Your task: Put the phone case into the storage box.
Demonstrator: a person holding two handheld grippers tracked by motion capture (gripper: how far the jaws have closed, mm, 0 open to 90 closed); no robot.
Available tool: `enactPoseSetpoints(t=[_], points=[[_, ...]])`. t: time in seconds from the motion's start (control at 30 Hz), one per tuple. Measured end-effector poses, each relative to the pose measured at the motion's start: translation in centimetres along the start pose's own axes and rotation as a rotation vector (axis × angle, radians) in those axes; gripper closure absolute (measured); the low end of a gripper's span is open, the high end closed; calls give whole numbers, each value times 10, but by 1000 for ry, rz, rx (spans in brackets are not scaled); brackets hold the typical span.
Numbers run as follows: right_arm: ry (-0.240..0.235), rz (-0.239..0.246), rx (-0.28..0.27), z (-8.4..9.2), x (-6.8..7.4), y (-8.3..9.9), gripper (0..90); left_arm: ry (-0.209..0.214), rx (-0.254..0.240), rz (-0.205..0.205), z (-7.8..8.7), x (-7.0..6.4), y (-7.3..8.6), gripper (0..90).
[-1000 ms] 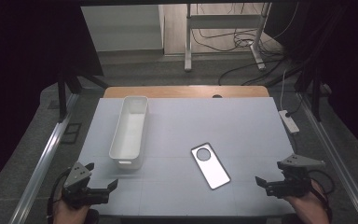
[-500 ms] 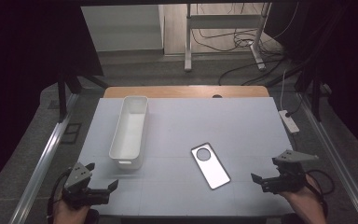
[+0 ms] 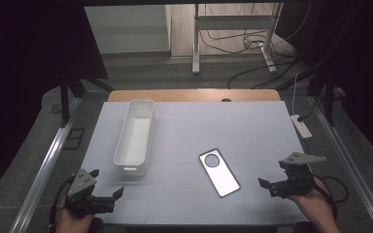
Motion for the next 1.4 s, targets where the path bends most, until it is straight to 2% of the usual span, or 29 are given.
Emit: enactPoseSetpoints(t=[0.3,0.87,1.2,1.4], points=[[-25,-7,-6,-7,0,-8,0,6,4,-7,0,0,0,0],[-63,-18,15,-25,4,-22,0,12,4,-2,0,0,0,0],[-56,10,48,-38,8,-31,0,18,4,0,0,0,0,0],[-60,6,75,-46,10,-35,0,23,5,3,-1,1,0,0]])
Point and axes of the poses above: each handheld gripper's, and its own axes: z roughly backward along the jaws, y roughly out of its underside, x roughly to its left, the point moved 3 cm from there along -z, roughly forward along the jaws, and after that the axes turned 12 degrees about -y, right-handed, at the moved point
